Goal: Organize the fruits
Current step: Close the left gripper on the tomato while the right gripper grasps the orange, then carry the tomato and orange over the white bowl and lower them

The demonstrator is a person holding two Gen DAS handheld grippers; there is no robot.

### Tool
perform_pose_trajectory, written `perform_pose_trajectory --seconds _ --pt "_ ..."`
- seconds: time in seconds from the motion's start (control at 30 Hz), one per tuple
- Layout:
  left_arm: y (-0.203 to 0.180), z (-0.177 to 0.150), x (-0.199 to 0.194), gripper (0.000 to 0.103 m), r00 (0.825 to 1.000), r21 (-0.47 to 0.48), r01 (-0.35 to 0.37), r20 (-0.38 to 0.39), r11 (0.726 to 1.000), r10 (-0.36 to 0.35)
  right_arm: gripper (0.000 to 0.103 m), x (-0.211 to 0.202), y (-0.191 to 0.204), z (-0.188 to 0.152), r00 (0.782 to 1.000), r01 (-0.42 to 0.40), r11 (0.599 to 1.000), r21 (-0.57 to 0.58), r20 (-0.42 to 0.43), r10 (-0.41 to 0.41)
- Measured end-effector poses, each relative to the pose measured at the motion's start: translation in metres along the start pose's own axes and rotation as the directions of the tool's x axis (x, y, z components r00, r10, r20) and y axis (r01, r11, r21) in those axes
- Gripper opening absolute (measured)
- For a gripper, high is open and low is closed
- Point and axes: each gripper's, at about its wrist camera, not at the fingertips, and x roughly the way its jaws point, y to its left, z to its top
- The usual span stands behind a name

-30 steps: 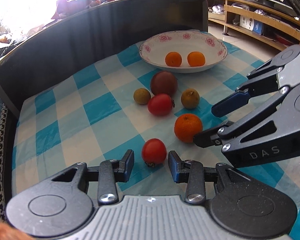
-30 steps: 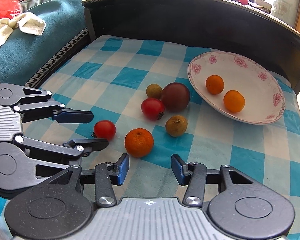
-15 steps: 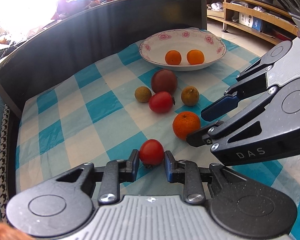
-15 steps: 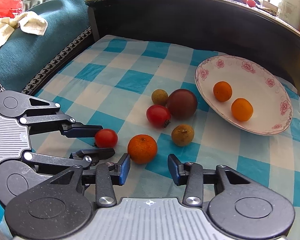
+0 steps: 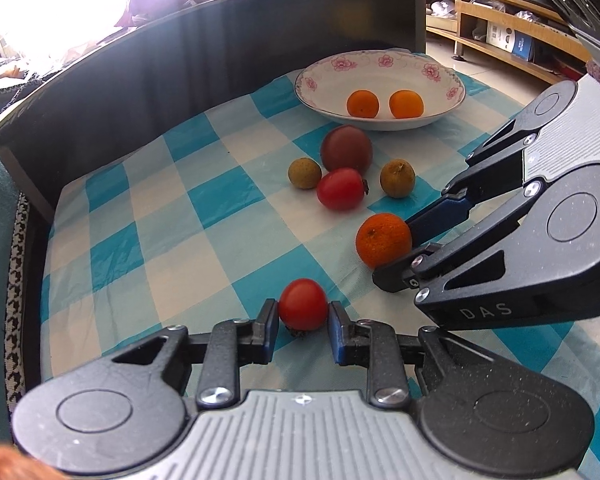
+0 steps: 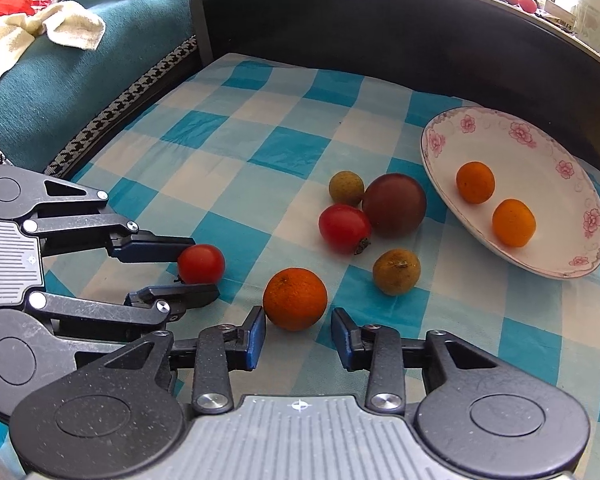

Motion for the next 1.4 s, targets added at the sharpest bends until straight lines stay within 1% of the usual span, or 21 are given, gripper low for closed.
perform_pose_trajectory --seconds 0.03,0.07,0.4,0.67,1.1,1.4 --pt "0.0 0.0 0.0 0.036 1.0 0.002 0.0 0.0 1.0 0.0 0.029 0.0 0.001 0.0 1.0 0.002 1.0 -0.007 -0.001 -0.002" --pt "0.0 0.0 0.0 0.036 1.0 0.002 0.0 -0.001 1.0 0.0 0.024 0.0 0.003 0.0 1.0 -0.002 1.0 -0.013 -0.003 0.002" --pt "-0.001 0.005 -0.001 0.036 1.0 -0.007 0.003 -0.001 1.0 -0.003 0.023 -0.002 0.01 -0.001 0.999 0.043 0.998 -0.054 -0.012 -0.043" --pt "-0.008 0.02 -0.005 0.036 1.0 0.002 0.008 0.028 1.0 -0.008 0.023 -0.01 0.002 0.0 0.997 0.075 0.996 -0.041 0.002 -0.075" --pt "-0.021 0.056 -0.007 0.035 0.995 0.021 -0.005 0.101 1.0 0.003 0.023 -0.036 -0.023 0.009 0.986 0.154 0.988 0.0 0.067 -0.154" --pt "-0.032 0.076 -0.007 0.035 0.99 0.033 -0.008 0.141 0.999 0.003 0.024 -0.052 -0.043 0.011 0.972 0.204 0.978 0.04 0.106 -0.207"
